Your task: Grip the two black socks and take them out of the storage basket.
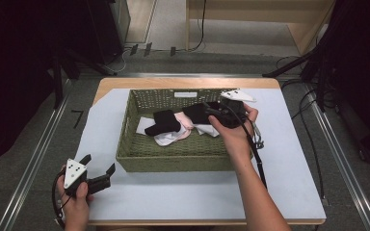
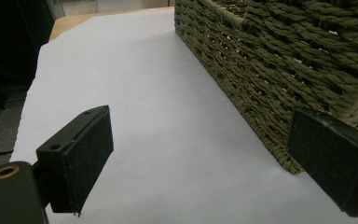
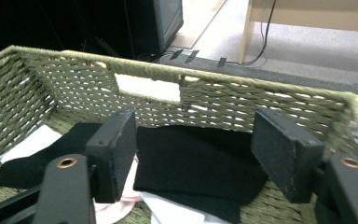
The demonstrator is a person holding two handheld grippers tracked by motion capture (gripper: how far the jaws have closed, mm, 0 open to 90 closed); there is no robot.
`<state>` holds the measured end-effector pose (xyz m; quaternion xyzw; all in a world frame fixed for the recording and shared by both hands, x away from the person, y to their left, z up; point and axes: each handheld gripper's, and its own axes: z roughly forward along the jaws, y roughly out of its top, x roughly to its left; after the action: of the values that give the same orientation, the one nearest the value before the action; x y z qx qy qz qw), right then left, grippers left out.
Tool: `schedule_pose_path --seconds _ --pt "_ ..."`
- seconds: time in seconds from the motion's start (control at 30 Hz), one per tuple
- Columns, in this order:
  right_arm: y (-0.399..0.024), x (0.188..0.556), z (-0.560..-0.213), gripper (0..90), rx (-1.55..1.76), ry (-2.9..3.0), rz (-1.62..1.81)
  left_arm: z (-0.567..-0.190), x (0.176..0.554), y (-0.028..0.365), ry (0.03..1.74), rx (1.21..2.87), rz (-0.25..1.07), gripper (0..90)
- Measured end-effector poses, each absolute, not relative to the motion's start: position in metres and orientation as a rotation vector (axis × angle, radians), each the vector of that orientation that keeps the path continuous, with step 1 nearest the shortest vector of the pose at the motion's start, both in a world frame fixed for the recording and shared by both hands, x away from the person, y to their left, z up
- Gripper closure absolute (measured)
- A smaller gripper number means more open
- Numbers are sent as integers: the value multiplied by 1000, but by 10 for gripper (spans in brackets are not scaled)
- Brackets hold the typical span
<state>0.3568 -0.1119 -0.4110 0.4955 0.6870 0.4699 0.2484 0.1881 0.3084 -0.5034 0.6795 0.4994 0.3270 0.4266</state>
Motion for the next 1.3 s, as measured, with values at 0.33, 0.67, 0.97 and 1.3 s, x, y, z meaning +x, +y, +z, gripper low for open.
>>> schedule_pose_path --seconds 0.33,0.67,0.97,1.3 --pt "-72 371 -431 331 1289 1974 1274 -503 188 309 1248 1698 814 84" --pt "-39 379 -441 319 1273 2075 1271 -503 189 309 1250 1698 810 84" --pt "-13 381 -449 232 1282 2226 1278 -503 189 309 1251 1698 813 84" --pt "15 382 -465 200 1277 2421 1224 -503 189 309 1251 1699 811 84"
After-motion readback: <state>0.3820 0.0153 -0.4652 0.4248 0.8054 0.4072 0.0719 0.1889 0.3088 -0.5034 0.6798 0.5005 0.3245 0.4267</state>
